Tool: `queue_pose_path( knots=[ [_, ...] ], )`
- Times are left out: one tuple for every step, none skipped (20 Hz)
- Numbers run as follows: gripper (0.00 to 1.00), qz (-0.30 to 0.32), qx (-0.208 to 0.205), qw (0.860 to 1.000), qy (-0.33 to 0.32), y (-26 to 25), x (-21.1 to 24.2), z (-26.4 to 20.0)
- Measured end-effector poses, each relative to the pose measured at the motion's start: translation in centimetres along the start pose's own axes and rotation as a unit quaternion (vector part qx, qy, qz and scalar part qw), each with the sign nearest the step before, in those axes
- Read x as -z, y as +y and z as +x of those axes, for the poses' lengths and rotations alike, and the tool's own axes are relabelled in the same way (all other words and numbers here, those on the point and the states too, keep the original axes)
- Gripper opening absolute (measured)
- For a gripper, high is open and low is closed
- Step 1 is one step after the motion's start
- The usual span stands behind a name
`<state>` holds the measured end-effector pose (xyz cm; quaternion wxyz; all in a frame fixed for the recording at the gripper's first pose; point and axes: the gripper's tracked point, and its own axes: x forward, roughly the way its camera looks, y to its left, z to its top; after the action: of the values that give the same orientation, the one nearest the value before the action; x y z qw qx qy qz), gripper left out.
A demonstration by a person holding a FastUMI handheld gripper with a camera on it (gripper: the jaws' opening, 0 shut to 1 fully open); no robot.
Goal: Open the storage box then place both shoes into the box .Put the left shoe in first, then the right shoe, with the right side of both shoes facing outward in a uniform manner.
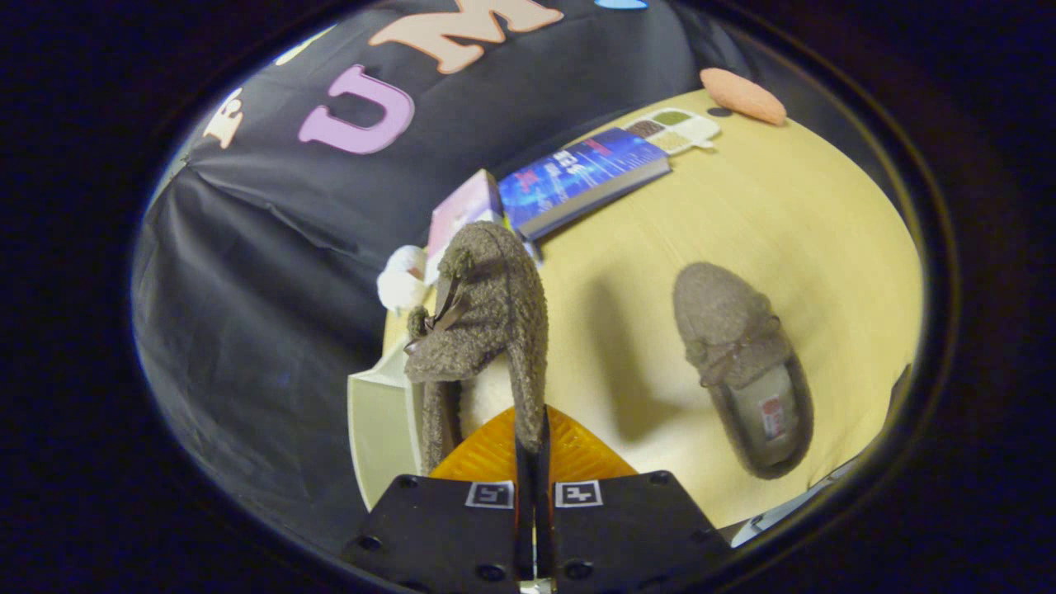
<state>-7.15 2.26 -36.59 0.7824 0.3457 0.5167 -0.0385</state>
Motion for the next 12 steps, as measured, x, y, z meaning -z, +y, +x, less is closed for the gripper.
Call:
queue_pose_path(
  knots=[
    [0.05, -0.003, -0.015, 1.0, -0.004, 1.8, -0.3, -0.6],
    [0.05, -0.006, -0.03, 1.0, -0.006, 3.5, -0.4, -1.1],
    [0.05, -0.01, -0.044, 0.999, -0.006, 5.0, -0.4, -1.5],
    [0.05, -0.016, -0.056, 0.998, -0.003, 6.6, 0.0, -1.8],
    [0.04, -0.023, -0.065, 0.998, 0.003, 8.0, 0.5, -2.1],
    [0.04, -0.03, -0.072, 0.997, 0.011, 9.1, 1.3, -2.3],
    [0.05, -0.034, -0.079, 0.996, 0.021, 10.2, 2.2, -2.1],
    [0.05, -0.036, -0.085, 0.995, 0.034, 11.1, 3.3, -1.8],
    [0.05, -0.036, -0.089, 0.994, 0.046, 11.9, 4.4, -1.5],
    [0.05, -0.039, -0.091, 0.993, 0.058, 12.5, 5.7, -1.2],
    [0.05, -0.044, -0.088, 0.993, 0.067, 12.7, 6.7, -0.7],
    [0.05, -0.048, -0.083, 0.993, 0.075, 12.7, 7.7, -0.1]
  ],
)
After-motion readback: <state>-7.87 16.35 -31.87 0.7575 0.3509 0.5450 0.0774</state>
